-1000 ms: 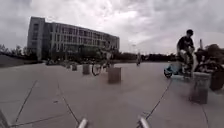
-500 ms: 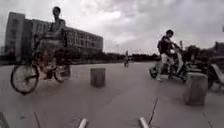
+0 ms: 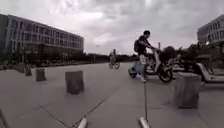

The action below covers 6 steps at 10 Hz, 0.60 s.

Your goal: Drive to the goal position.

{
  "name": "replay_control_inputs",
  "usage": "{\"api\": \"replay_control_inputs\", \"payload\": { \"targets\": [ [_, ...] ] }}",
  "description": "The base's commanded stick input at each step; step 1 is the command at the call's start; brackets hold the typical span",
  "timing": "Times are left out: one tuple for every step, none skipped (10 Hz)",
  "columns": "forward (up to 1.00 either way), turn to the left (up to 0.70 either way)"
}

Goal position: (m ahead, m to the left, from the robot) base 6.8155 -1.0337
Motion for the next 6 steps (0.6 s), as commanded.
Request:
{"api": "replay_control_inputs", "payload": {
  "targets": [
    [0.70,0.00],
    [0.70,0.00],
    [0.70,0.00],
    [0.70,0.00],
    [0.70,0.00],
    [0.70,0.00]
  ]
}}
